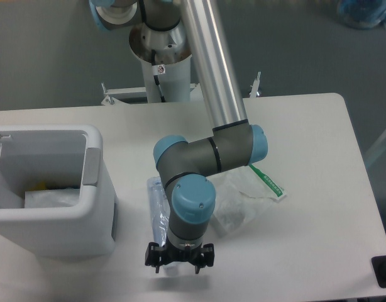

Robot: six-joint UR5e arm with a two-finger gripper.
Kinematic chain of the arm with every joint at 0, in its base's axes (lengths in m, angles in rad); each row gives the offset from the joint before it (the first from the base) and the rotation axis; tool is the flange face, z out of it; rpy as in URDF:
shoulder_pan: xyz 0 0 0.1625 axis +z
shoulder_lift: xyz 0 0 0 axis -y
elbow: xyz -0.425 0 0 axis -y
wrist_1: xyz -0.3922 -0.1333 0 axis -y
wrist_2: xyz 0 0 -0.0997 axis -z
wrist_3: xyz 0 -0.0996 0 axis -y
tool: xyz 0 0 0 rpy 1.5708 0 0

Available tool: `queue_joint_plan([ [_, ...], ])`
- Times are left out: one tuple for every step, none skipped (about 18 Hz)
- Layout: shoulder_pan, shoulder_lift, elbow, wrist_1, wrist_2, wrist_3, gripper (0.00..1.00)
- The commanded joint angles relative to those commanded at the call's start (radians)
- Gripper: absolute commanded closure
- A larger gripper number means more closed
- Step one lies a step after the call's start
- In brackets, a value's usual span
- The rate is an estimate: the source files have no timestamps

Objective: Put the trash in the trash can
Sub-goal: 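Close the gripper on the clear plastic bottle and lift it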

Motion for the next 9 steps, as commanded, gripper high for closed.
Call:
queue_joint_plan([
  [0.000,0.000,0.000,0.002,0.000,0.000,0.00],
  [0.000,0.000,0.000,0.002,0.000,-0.002,0.00],
  [-0.002,-0.002,-0.002,0.002,0.000,-0.002,0.00],
  [-0.002,-0.006,-0.002,0.002,0.000,-0.009,0.00],
  [-0.002,-0.006,-0.002,0.000,0.003,-0.014,0.00],
  [-0.003,-0.008,-0.003,0.002,0.009,-0.015,0.00],
  [-0.003,-0.009,-0.003,0.002,0.012,-0.015,0.00],
  [-0.003,-0.012,-0.002,0.002,0.014,-0.015,0.00],
  [-0.005,-0.014,-0.002,0.002,0.014,-0.017,0.01],
])
